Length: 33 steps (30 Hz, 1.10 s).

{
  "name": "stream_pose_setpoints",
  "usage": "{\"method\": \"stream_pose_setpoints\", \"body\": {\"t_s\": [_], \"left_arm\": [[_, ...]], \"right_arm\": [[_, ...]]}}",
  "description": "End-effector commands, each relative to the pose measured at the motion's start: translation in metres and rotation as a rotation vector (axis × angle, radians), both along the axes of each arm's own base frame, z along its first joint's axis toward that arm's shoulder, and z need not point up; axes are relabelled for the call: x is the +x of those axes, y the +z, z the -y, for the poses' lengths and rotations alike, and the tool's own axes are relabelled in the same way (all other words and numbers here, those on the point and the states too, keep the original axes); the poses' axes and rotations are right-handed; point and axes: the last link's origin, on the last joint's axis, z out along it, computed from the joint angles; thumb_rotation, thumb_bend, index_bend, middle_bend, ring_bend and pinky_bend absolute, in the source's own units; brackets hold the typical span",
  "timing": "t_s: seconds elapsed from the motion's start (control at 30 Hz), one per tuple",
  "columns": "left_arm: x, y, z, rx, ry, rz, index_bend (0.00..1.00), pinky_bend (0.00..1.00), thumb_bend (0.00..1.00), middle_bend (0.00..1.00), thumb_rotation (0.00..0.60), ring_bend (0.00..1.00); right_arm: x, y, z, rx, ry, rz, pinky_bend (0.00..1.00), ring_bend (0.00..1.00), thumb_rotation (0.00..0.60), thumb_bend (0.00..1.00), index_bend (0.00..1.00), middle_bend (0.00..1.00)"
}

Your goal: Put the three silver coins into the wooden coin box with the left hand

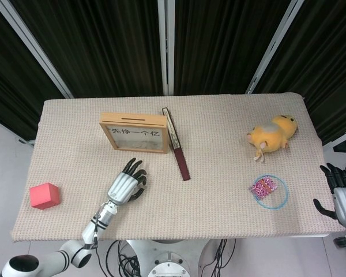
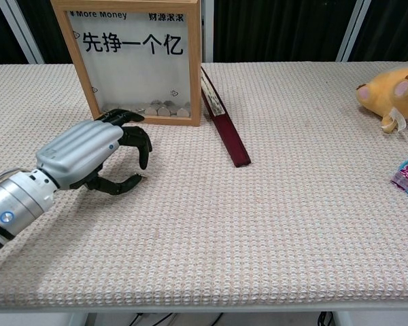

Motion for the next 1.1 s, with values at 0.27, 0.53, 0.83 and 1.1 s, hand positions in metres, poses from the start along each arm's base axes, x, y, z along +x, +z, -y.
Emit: {"method": "stream_pose_setpoints", "body": {"t_s": [0.27,0.53,0.83,1.1], "left_arm": [[-0.001,-0.001,-0.001,-0.009,0.007,0.000,0.54,0.02,0.38,0.31,0.600,0.07],[-0.001,0.000,-0.001,-0.007,0.015,0.008,0.56,0.02,0.41,0.32,0.600,0.07],[0.001,0.003,-0.001,-0.015,0.033,0.039,0.57,0.02,0.43,0.32,0.600,0.07],[0.003,0.045,0.001,0.055,0.062,0.110,0.59,0.02,0.43,0.32,0.600,0.08]], "right_arm": [[0.000,0.000,0.000,0.002,0.000,-0.001,0.00,0.00,0.600,0.24,0.00,0.00],[0.001,0.000,0.000,0.005,-0.001,0.001,0.00,0.00,0.600,0.24,0.00,0.00],[0.000,0.001,0.000,0.002,-0.001,0.001,0.00,0.00,0.600,0.24,0.00,0.00],[0.003,0.001,0.003,0.001,0.007,-0.001,0.00,0.00,0.600,0.24,0.00,0.00]]}}
